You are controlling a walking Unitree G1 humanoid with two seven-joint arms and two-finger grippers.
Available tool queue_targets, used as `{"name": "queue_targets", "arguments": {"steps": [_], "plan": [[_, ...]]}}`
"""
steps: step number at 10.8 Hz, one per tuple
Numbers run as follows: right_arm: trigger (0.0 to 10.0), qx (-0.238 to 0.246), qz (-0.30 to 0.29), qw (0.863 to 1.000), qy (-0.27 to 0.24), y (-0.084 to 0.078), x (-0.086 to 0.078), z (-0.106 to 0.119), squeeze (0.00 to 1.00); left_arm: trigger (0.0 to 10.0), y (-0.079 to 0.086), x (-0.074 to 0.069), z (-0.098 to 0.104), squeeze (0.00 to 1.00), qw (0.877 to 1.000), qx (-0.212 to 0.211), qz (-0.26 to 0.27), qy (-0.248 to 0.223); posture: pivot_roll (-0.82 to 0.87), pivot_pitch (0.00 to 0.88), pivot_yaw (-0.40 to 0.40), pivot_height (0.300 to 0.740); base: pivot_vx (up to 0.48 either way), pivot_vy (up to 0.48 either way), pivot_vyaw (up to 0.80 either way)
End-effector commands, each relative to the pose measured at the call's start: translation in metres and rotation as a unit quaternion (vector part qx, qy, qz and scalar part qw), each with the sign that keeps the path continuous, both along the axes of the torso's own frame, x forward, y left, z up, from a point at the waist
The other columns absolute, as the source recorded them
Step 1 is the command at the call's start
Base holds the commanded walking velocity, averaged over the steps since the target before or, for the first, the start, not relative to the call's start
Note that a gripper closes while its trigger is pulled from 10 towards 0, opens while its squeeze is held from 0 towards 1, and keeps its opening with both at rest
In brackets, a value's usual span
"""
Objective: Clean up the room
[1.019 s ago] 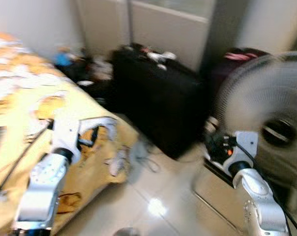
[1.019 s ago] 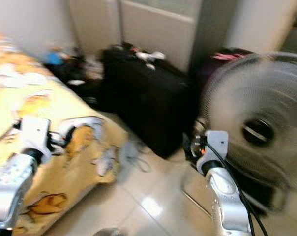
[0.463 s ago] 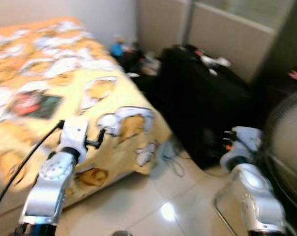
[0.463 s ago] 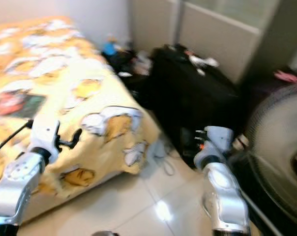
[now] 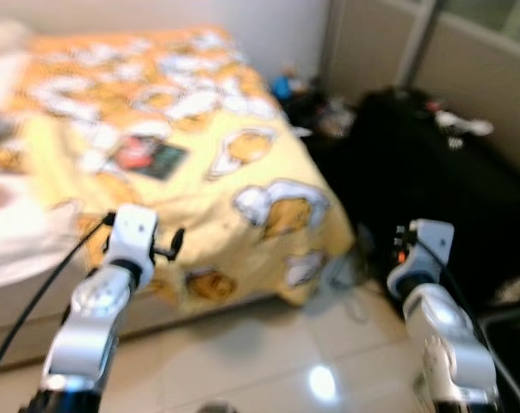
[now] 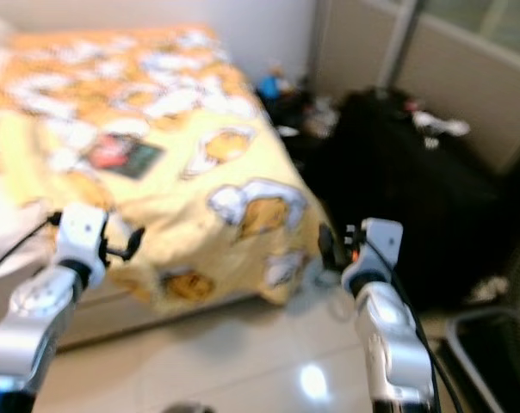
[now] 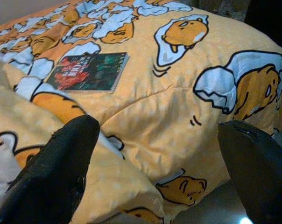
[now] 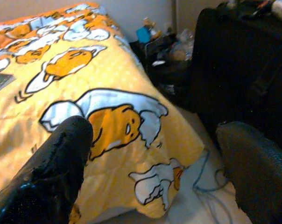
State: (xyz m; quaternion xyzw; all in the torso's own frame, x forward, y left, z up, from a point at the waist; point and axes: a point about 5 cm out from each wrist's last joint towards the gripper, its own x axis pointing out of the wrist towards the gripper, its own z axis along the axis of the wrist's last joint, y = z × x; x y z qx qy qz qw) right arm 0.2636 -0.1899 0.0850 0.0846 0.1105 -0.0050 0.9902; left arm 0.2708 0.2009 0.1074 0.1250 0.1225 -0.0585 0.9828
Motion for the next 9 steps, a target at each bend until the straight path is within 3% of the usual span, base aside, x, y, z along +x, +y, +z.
{"name": "queue_targets", "arguments": {"steps": [1, 3, 4, 6, 9], "plan": [[10.0, -0.006, 0.003, 1.000, -0.018, 0.000, 0.002, 0.008, 0.00, 10.0, -0.004, 0.001, 0.005, 0.00, 1.000, 0.000, -0.003, -0.018, -0.04, 0.000, 0.002, 0.740, 0.000, 0.000, 0.00], [10.0, 0.016, 0.002, 0.999, -0.052, 0.006, 0.004, 0.013, 0.00, 10.0, -0.010, 0.004, 0.006, 0.00, 0.999, -0.022, 0.015, -0.028, -0.05, 0.000, 0.008, 0.740, 0.000, 0.000, 0.00], [10.0, 0.041, -0.002, 0.998, -0.046, 0.006, 0.004, 0.014, 0.00, 10.0, -0.010, 0.004, 0.006, 0.00, 0.999, -0.026, 0.015, -0.030, -0.05, 0.000, 0.008, 0.740, 0.000, 0.289, 0.00], [10.0, 0.005, -0.047, 0.997, -0.058, -0.003, 0.006, 0.013, 0.00, 10.0, -0.010, 0.004, 0.007, 0.00, 0.999, -0.031, 0.019, -0.034, -0.04, 0.000, 0.010, 0.740, 0.000, 0.431, 0.00], [10.0, -0.015, -0.040, 0.999, -0.032, -0.004, 0.006, 0.005, 0.00, 10.0, -0.013, 0.004, 0.004, 0.00, 0.999, -0.027, 0.015, -0.034, -0.04, 0.000, 0.016, 0.740, 0.000, 0.480, 0.00]]}}
